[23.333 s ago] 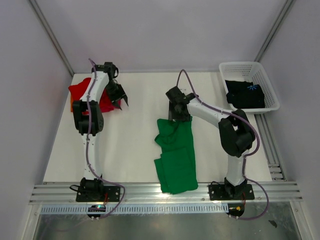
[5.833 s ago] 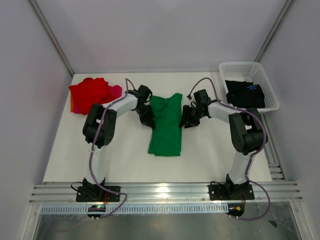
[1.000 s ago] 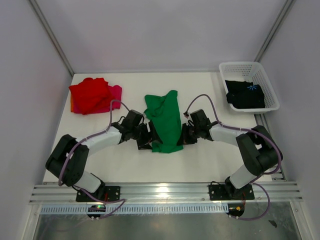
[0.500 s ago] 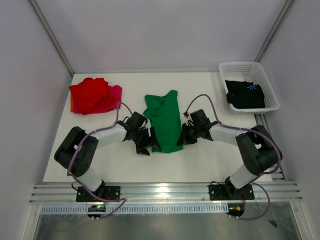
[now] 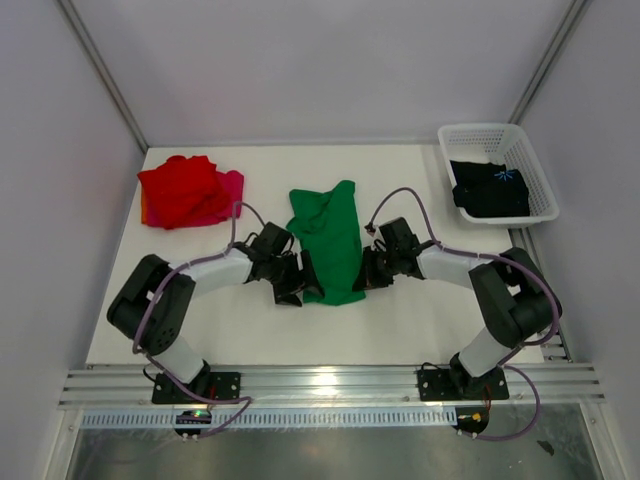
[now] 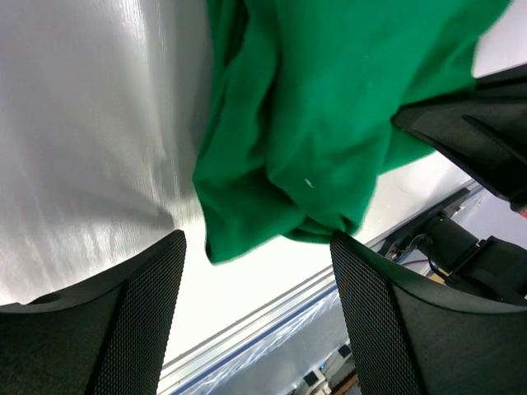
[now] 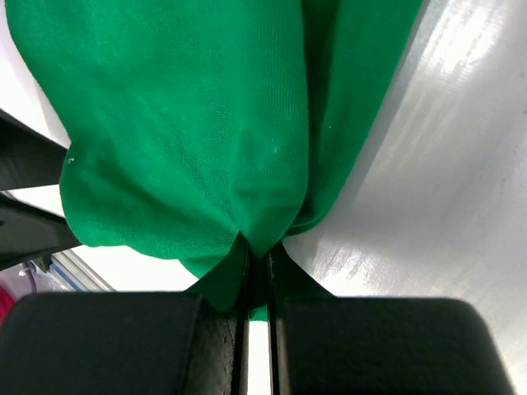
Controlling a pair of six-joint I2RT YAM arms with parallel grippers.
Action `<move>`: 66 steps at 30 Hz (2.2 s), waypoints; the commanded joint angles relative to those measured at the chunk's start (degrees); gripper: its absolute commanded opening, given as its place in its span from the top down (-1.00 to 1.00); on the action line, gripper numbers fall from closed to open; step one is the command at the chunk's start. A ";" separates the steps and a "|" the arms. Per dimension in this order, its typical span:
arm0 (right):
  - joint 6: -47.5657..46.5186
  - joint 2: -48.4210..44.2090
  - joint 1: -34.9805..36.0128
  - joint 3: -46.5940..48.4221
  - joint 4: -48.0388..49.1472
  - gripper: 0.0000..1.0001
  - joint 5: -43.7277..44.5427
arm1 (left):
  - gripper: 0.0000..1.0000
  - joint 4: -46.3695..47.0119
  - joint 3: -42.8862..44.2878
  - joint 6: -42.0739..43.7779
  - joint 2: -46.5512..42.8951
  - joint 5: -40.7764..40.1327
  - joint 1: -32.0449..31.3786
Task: Fold and stack the t-shirts
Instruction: Grab one side of the 2/3 rectangular tshirt with both arms
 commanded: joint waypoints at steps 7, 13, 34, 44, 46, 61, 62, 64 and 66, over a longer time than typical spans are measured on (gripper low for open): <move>-2.97 3.53 0.09 2.83 -1.83 0.94 -1.24 | -0.49 10.64 -5.00 -3.16 -10.10 -3.77 -0.06; -2.98 3.62 0.09 3.01 -1.83 0.94 -1.77 | -0.49 11.70 -4.92 -3.43 -8.00 -2.72 -0.06; -3.50 4.59 0.18 3.53 -1.31 0.94 -2.56 | -0.49 5.37 -1.23 -0.88 -0.88 -4.21 -0.06; -2.98 4.85 0.18 3.00 -0.60 0.94 -2.82 | -0.34 4.23 1.85 -0.26 1.76 -3.86 -0.06; -3.33 4.94 0.18 3.36 -1.13 0.94 -2.82 | -0.27 4.31 2.20 -0.35 2.02 -3.77 -0.06; -3.77 6.08 0.18 5.20 -2.71 0.94 -2.29 | 1.00 5.63 3.60 0.53 4.49 -1.66 -0.06; -3.68 6.08 0.09 5.46 -2.89 0.94 -2.12 | 1.00 5.20 3.87 0.61 4.49 -1.66 -0.06; -3.59 5.99 0.09 5.91 -3.33 0.94 -2.03 | 1.00 4.58 4.75 1.05 4.66 -1.66 -0.06; -3.50 5.73 0.09 6.61 -3.68 0.94 -1.94 | 1.00 3.17 5.89 1.75 4.57 -1.83 -0.06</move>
